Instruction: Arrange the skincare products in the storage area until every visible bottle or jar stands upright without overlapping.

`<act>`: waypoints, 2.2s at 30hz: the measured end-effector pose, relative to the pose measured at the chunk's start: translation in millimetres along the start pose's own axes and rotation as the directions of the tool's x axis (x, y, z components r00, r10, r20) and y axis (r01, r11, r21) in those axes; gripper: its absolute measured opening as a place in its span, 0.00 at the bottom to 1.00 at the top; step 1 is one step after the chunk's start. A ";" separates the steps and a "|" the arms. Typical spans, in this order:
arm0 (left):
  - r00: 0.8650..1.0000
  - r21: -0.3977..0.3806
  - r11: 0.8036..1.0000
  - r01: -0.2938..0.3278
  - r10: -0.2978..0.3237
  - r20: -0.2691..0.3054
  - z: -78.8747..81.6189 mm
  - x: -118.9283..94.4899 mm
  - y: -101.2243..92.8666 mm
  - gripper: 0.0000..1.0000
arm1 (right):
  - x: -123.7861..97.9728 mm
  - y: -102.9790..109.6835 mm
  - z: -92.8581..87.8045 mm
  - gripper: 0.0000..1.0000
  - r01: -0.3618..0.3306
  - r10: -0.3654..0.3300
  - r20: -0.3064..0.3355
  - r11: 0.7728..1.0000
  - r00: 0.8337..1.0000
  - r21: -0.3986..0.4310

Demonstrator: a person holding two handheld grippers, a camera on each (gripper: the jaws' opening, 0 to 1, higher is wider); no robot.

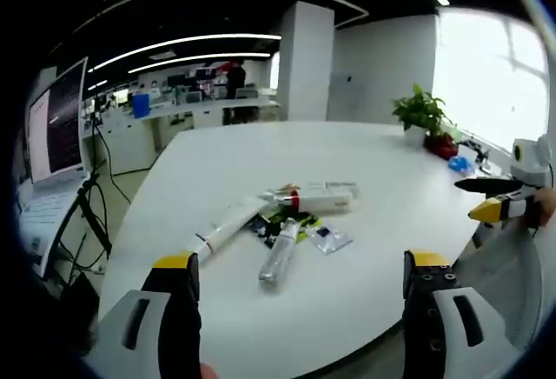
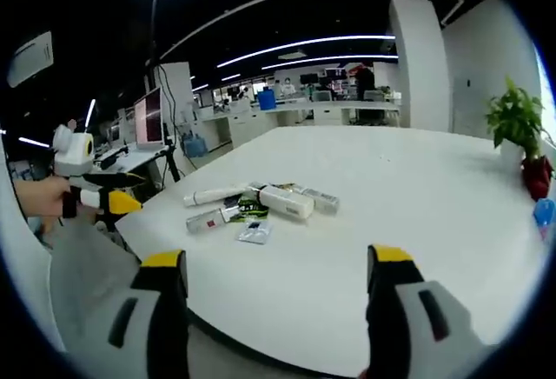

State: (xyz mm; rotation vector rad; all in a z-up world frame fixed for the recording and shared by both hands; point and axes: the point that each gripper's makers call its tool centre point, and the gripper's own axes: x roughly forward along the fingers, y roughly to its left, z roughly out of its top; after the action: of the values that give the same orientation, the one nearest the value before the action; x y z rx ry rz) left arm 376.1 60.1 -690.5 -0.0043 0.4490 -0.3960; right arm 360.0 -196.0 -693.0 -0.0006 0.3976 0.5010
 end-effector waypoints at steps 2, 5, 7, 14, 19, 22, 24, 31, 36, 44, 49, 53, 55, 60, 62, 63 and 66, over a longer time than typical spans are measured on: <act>1.000 -0.005 1.000 0.003 -0.003 -0.002 -0.4 0.7 -0.3 0.96 | -0.2 -0.5 0.0 0.85 0.002 -0.002 0.001 1.000 1.000 0.004; 1.000 -0.005 1.000 0.001 -0.001 -0.004 -0.7 1.1 0.4 0.96 | -0.2 0.0 -0.5 0.85 0.000 0.000 -0.002 1.000 1.000 0.002; 1.000 -0.003 1.000 0.002 -0.002 -0.005 -0.9 1.4 0.1 0.96 | -0.1 0.0 -1.1 0.85 -0.001 0.001 -0.005 1.000 1.000 0.000; 1.000 0.013 1.000 0.009 -0.008 -0.014 -1.4 2.2 -2.6 0.95 | -0.4 -2.2 -1.5 0.84 0.005 -0.005 -0.005 1.000 1.000 0.013; 1.000 0.007 1.000 0.013 -0.013 -0.016 -1.7 2.6 -2.8 0.95 | 0.4 -1.5 -2.6 0.84 0.002 -0.002 -0.012 1.000 1.000 0.013; 1.000 0.008 1.000 0.015 -0.015 -0.018 -2.2 2.8 -3.0 0.95 | 0.7 -1.2 -3.4 0.85 0.000 0.000 -0.017 1.000 1.000 0.015; 1.000 0.010 1.000 0.018 -0.018 -0.018 -2.3 2.9 -3.5 0.95 | 0.8 -1.3 -3.8 0.85 0.000 0.000 -0.019 1.000 1.000 0.014; 1.000 0.013 1.000 0.021 -0.020 -0.021 -3.1 3.1 -4.3 0.95 | 1.0 -1.6 -5.1 0.85 0.002 -0.002 -0.027 1.000 1.000 0.015; 0.999 0.015 1.000 0.025 -0.025 -0.022 -3.2 3.3 -4.7 0.94 | 1.6 -1.8 -5.8 0.85 0.002 -0.001 -0.031 1.000 1.000 0.018; 0.999 0.016 0.999 0.028 -0.028 -0.022 -3.3 3.2 -4.9 0.94 | 2.3 -2.1 -6.6 0.85 0.002 -0.001 -0.038 0.999 0.999 0.032; 0.999 0.033 0.999 0.037 -0.036 -0.028 -4.0 3.5 -7.6 0.94 | 2.5 -2.7 -6.8 0.85 0.004 -0.002 -0.041 0.999 0.999 0.049; 0.999 0.026 0.999 0.041 -0.040 -0.025 -3.8 3.9 -7.7 0.94 | 3.9 -1.5 -8.9 0.85 -0.004 0.008 -0.059 0.998 0.998 0.059; 0.999 0.022 0.999 0.044 -0.043 -0.026 -4.0 4.4 -7.9 0.94 | 4.3 -0.8 -10.4 0.85 -0.009 0.014 -0.071 0.997 0.997 0.070; 0.998 0.040 0.998 0.057 -0.055 -0.037 -5.7 4.7 -11.4 0.94 | 4.2 -1.0 -10.2 0.83 -0.010 0.016 -0.079 0.997 0.997 0.076; 0.998 0.040 0.998 0.055 -0.053 -0.036 -5.5 4.7 -10.9 0.94 | 4.7 -1.1 -9.3 0.83 -0.014 0.020 -0.077 0.997 0.997 0.080; 0.998 0.038 0.998 0.054 -0.053 -0.035 -5.3 4.7 -10.5 0.94 | 5.0 -1.2 -8.6 0.83 -0.016 0.022 -0.075 0.996 0.997 0.082; 0.998 0.032 0.998 0.055 -0.054 -0.032 -4.9 4.7 -10.0 0.94 | 6.5 -1.9 -8.5 0.84 -0.018 0.026 -0.083 0.996 0.996 0.086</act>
State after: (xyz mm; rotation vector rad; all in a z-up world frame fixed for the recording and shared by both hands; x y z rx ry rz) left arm 374.2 49.6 -696.1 0.0218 0.4738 -0.4577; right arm 362.9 -195.4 -703.5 0.0648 0.5014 0.5066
